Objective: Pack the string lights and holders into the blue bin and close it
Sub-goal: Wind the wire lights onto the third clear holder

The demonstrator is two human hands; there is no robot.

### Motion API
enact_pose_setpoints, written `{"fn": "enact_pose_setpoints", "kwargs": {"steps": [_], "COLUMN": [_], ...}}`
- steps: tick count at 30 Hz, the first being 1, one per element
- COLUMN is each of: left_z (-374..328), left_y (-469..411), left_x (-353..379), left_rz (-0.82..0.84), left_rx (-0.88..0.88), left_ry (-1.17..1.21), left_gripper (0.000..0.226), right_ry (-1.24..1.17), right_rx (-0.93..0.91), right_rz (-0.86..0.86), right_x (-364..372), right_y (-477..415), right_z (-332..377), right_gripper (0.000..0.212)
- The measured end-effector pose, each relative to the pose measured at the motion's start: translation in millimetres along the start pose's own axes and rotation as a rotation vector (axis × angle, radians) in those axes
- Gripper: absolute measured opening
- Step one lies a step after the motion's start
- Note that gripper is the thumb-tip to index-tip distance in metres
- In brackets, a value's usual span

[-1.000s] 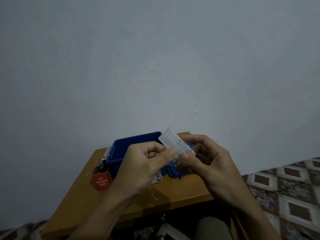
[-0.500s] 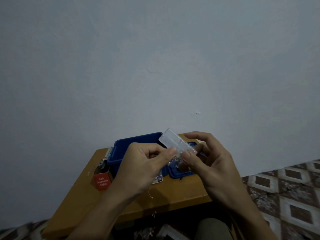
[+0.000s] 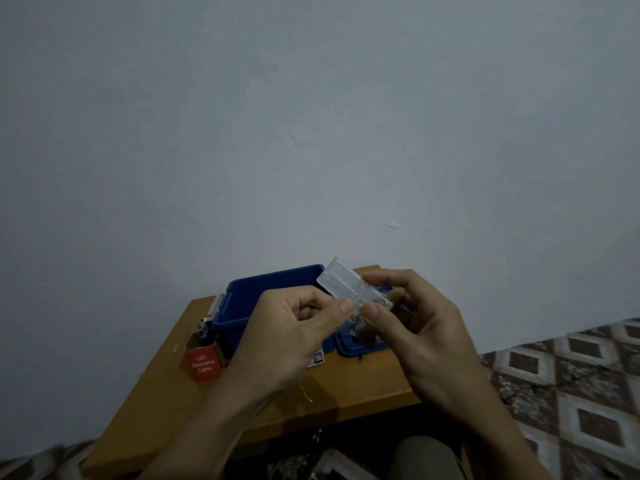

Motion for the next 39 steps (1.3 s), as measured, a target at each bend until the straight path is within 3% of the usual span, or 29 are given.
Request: {"fn": "enact_pose_setpoints", "kwargs": {"steps": [5, 16, 19, 23, 31, 39], "left_z": [6, -1, -9, -24, -55, -70], "left_y": [-1, 6, 5, -1, -22, -59], "left_x": [-5, -16, -21, -26, -25, -19], "left_rz": [0.099, 0.261, 0.256, 0.248, 0.291, 0.469], "left_rx": [-0.251, -0.42, -0.343, -0.116, 0.052, 0.317], "left_ry": [0.121, 0.148, 0.03, -0.215, -0.48, -0.653], "left_gripper": [0.014, 0.019, 0.018, 0.013, 0.02, 0.017], "right_ry": [-0.046, 0.015, 0.045, 0.149, 0.324, 0.114], "right_rx": [0.044, 0.052, 0.046, 0.019, -0.011, 0.106], "right_rz": [-0.039, -0.154, -0.166, -0.138, -0.013, 0.218], "right_x": [-3, -14, -16, -11, 3, 8], "right_y": [-2, -7, -8, -6, 3, 6], "right_z": [0, -7, -8, -11, -9, 0], "right_gripper": [0.035, 0.025, 0.024, 0.025, 0.025, 0.021]}}
Point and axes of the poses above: each hand's wrist, its own y-axis away from the middle knuckle, its own x-axis out of the palm, z = x × y, the point moved 3 cm from there along -y, towards the middle knuckle, and after that the axes turned 13 degrees about -z, right-handed, at the moved point
